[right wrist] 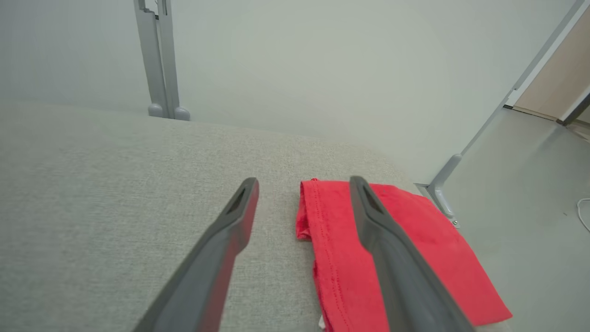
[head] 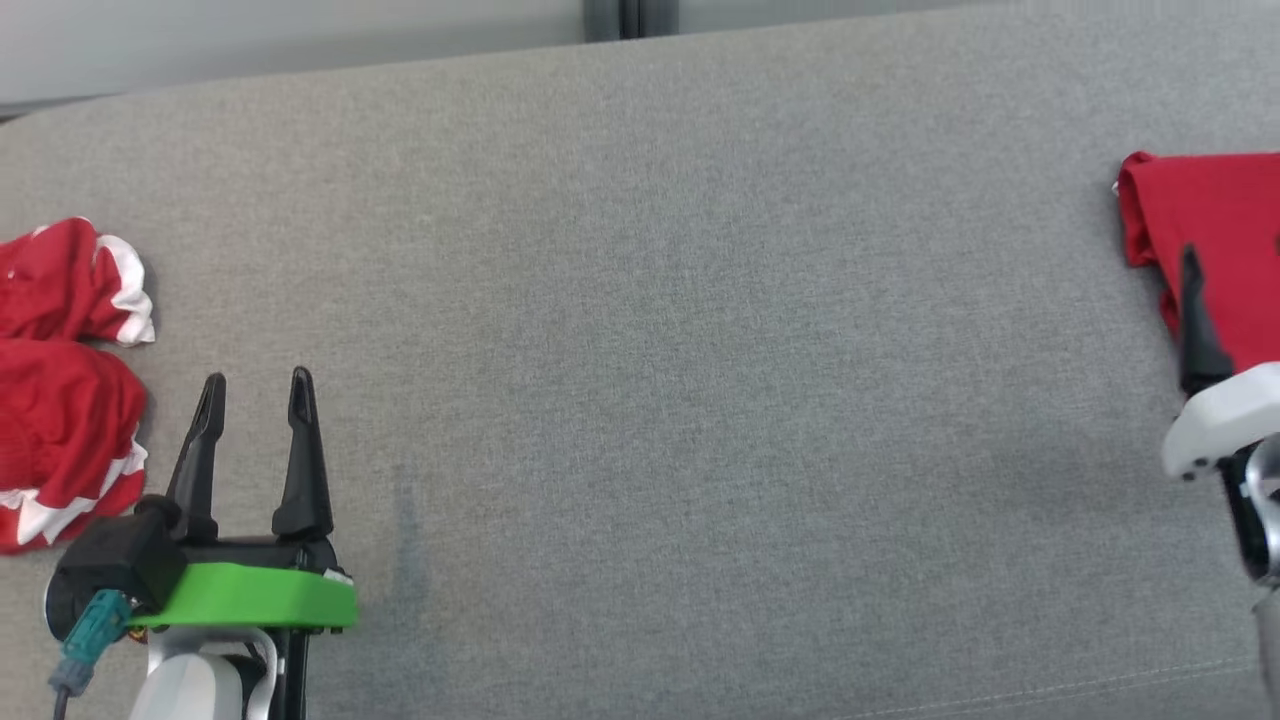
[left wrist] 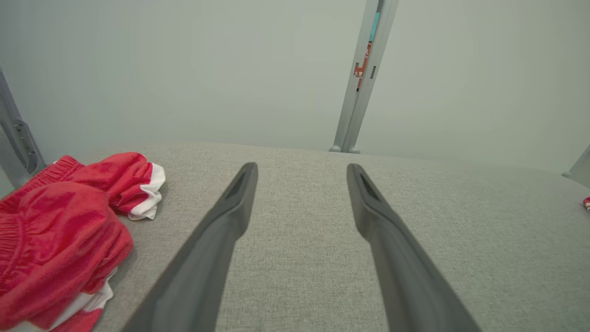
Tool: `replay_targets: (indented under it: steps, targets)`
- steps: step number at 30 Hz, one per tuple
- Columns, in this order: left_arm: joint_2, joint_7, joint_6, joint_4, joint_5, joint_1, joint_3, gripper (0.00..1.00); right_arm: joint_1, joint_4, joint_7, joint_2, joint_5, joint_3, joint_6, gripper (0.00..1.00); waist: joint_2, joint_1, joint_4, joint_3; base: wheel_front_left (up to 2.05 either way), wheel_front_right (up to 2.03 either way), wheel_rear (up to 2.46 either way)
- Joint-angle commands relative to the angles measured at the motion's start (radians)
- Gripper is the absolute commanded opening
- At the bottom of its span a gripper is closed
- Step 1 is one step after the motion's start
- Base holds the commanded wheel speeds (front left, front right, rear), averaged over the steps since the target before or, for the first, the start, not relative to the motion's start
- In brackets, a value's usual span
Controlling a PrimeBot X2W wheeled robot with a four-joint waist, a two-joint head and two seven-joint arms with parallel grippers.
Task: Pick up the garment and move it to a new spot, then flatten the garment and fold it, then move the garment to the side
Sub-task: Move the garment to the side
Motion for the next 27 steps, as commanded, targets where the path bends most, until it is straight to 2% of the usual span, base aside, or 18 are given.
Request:
replay_targets:
  steps: [1,8,14,20,27]
  targets:
    - [0.0,-0.004,0.005,0.01,0.004,0.024,0.004,1.0,0.04,-0.029,-0.005,0.022,0.017,0.019,-0.002,1.0,0.0,0.0,0.013,-0.101,0.0,0.0,0.0]
    - [-0.018,-0.005,0.007,0.054,0.026,0.076,0.016,1.0,0.185,-0.123,-0.019,0.118,0.057,0.077,-0.002,1.0,0.0,0.0,0.016,-0.177,0.0,0.0,0.0]
    - [-0.027,-0.005,0.003,0.08,0.036,0.113,0.032,1.0,0.245,-0.119,-0.03,0.198,0.061,0.08,-0.002,1.0,0.0,0.0,0.019,-0.215,0.0,0.0,0.0]
    - [-0.031,-0.004,-0.003,0.12,0.037,0.13,0.033,1.0,0.253,-0.102,-0.031,0.218,0.052,0.098,-0.002,1.0,0.0,0.0,0.017,-0.235,0.0,0.0,0.0]
    - [-0.043,-0.004,-0.009,0.138,0.034,0.123,0.037,1.0,0.242,-0.11,-0.017,0.205,0.059,0.121,-0.002,1.0,0.0,0.0,0.019,-0.242,0.0,0.0,0.0]
